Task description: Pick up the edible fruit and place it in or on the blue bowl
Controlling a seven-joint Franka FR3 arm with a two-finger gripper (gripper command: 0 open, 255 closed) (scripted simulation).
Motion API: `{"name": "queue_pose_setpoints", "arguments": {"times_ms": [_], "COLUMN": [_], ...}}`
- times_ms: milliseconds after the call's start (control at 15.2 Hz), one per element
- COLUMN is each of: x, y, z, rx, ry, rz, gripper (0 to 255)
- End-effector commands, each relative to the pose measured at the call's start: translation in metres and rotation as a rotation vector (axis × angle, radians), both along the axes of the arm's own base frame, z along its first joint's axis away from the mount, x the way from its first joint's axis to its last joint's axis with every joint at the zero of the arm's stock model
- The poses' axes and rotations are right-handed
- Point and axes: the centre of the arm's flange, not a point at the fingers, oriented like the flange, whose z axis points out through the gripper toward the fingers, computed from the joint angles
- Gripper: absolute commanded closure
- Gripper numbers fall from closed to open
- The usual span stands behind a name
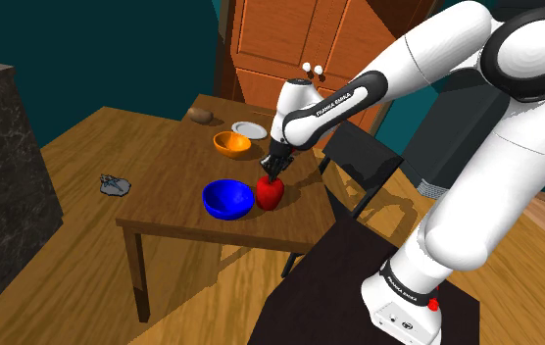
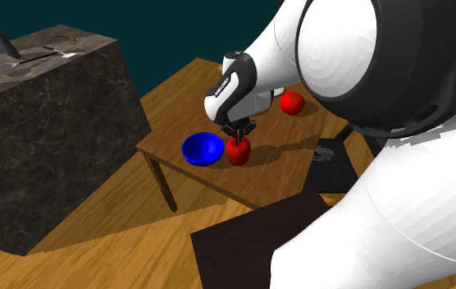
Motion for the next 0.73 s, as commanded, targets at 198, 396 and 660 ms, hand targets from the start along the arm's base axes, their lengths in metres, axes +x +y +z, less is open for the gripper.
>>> {"name": "queue_pose_setpoints", "arguments": {"times_ms": [198,396,660], "x": [0.0,0.0,0.0], "y": [0.0,0.0,0.0], "z": [0.01,0.026,0.047], "rx": [0.0,0.0,0.0], "ry": [0.001,0.001,0.001], "rz": [0.0,0.0,0.0], "gripper": [255,255,255]}}
